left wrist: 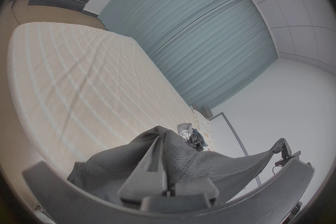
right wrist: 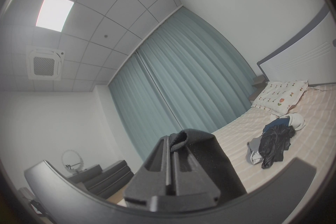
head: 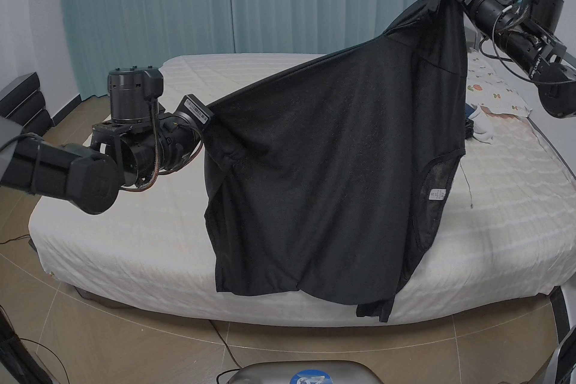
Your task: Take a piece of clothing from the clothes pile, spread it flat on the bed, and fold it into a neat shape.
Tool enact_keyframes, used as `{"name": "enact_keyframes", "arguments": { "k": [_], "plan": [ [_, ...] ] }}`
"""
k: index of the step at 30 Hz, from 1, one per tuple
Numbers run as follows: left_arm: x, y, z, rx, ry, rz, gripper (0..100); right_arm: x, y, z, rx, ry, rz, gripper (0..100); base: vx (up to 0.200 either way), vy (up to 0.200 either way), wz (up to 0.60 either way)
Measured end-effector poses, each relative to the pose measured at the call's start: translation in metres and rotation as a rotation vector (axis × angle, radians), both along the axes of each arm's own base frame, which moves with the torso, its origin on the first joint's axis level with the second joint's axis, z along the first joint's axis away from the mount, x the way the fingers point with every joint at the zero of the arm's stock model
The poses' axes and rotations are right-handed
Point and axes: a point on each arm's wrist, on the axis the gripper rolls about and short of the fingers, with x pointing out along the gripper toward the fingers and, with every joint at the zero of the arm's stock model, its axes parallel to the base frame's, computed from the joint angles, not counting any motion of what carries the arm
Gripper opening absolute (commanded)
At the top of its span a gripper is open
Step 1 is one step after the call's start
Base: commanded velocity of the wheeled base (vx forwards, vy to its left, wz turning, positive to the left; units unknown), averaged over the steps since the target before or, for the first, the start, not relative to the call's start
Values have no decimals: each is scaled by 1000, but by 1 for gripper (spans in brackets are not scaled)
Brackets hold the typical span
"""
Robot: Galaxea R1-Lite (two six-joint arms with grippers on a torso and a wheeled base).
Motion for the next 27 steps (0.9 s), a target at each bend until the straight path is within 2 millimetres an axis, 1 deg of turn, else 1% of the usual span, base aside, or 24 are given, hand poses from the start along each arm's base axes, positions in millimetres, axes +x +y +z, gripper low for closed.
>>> {"name": "enact_keyframes", "arguments": {
  "k": [4, 10, 13, 17, 20, 27],
  "plan": [
    [24, 2, -13, -3, 15, -3, 0, 19, 2, -11, -8, 4, -10, 0, 200, 0, 0],
    [56, 8, -28, -7, 22, 13, 0, 37, 11, -29, -20, 31, -18, 0, 200, 0, 0],
    [67, 8, -33, -9, 17, 19, 0, 45, 14, -38, -19, 37, -28, 0, 200, 0, 0],
    [82, 6, -49, -2, 33, 22, 0, 59, 19, -63, -33, 72, -35, 0, 0, 0, 0],
    [92, 3, -67, 8, 58, 27, 0, 73, 23, -89, -50, 117, -59, 0, 0, 0, 0],
    [105, 0, -94, 23, 95, 35, 0, 94, 29, -128, -55, 149, -96, 0, 0, 0, 0]
  ]
}}
